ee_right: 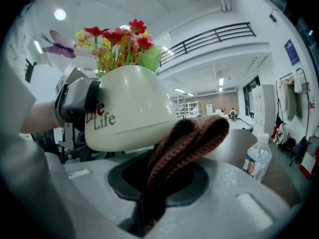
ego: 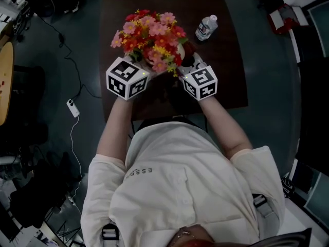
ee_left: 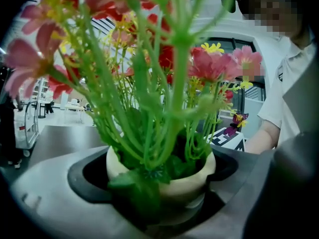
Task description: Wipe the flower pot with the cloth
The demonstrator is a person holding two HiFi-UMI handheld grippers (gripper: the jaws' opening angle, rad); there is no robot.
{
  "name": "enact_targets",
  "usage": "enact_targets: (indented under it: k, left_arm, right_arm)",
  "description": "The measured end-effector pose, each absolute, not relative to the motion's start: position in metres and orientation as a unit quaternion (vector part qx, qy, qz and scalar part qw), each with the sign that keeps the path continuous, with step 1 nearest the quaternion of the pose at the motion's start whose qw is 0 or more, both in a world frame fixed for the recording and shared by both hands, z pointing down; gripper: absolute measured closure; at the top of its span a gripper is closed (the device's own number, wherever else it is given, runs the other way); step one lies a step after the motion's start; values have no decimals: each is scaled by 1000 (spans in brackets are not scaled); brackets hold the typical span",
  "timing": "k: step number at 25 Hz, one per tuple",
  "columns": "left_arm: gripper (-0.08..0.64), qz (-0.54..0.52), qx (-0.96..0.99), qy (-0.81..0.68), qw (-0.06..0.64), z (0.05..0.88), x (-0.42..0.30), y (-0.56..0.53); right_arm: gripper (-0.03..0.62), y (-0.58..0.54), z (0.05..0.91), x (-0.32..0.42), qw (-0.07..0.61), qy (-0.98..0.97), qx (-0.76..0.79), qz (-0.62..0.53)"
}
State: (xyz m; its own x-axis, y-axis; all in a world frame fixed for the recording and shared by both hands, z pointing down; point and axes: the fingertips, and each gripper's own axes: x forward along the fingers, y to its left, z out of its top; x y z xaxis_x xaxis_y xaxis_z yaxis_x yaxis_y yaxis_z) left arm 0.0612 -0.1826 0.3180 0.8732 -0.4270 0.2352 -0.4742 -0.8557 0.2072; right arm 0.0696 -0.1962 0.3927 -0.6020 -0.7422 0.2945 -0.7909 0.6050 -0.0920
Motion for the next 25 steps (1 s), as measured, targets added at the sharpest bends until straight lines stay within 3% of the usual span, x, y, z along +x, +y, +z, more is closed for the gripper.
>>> enact_targets:
  k: [10,16,25]
  left_arm:
    - [-8,67,963,-221,137,298,68,-192]
    - [-8,77,962,-220,141,315,62,-190]
    - [-8,111,968,-196,113,371,39,-178]
  right_arm:
    - [543,-185,373,19,74,-920,374,87]
    - [543,-154,399,5,102,-938,314,104]
    - [543,-176,459,102,164,-861,448,175]
